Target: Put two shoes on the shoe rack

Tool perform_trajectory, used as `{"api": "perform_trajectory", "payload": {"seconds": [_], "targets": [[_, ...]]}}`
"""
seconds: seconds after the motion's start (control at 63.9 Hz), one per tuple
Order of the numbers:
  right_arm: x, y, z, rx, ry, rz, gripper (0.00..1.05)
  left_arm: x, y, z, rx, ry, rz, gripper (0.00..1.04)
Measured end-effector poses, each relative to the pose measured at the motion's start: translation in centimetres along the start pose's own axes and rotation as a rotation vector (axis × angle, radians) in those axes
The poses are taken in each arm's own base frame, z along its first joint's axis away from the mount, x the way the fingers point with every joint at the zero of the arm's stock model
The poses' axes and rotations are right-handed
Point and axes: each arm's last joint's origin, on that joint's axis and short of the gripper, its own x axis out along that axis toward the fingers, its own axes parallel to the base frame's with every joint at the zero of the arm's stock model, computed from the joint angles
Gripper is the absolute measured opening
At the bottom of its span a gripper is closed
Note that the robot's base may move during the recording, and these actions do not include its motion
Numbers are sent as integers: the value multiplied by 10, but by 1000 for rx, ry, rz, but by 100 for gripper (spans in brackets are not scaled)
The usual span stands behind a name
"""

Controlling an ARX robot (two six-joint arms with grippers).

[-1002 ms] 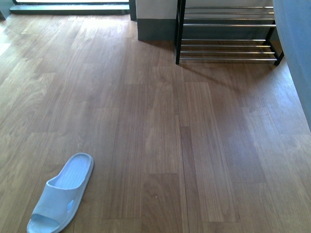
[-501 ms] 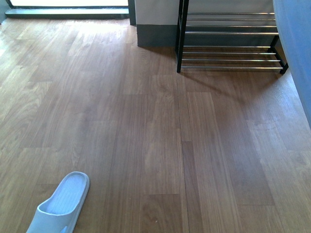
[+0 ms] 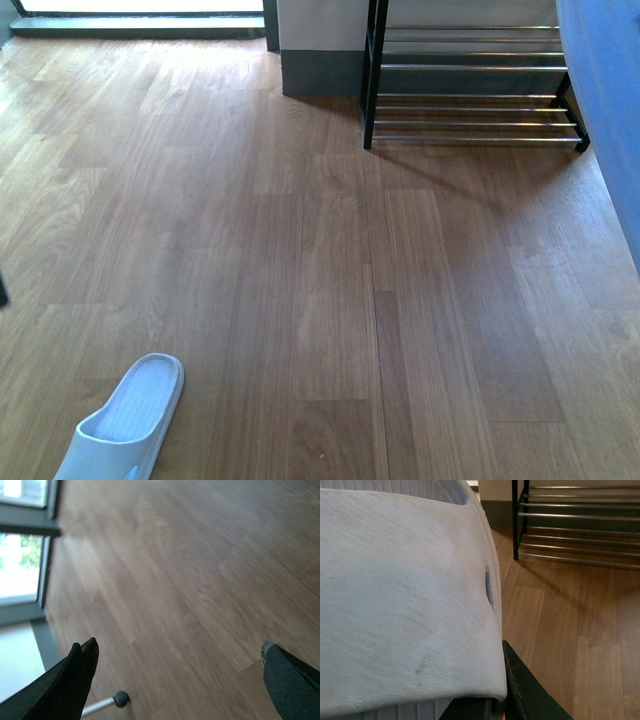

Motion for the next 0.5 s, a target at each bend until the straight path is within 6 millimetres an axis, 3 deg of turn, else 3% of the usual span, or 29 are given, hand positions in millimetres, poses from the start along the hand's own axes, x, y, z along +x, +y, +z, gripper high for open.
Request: {"api": "perform_trajectory", "payload": {"seconds": [0.11, 0.297, 0.501], "targets": [[0, 0, 0, 0, 0, 0, 1, 35, -27, 12, 103, -41, -172, 95], [0, 0, 0, 0, 0, -1, 1, 79, -77, 35, 230, -111, -445, 95], [0, 0, 0, 0, 0, -1, 1, 103, -93, 46, 267, -104, -514, 95]]}}
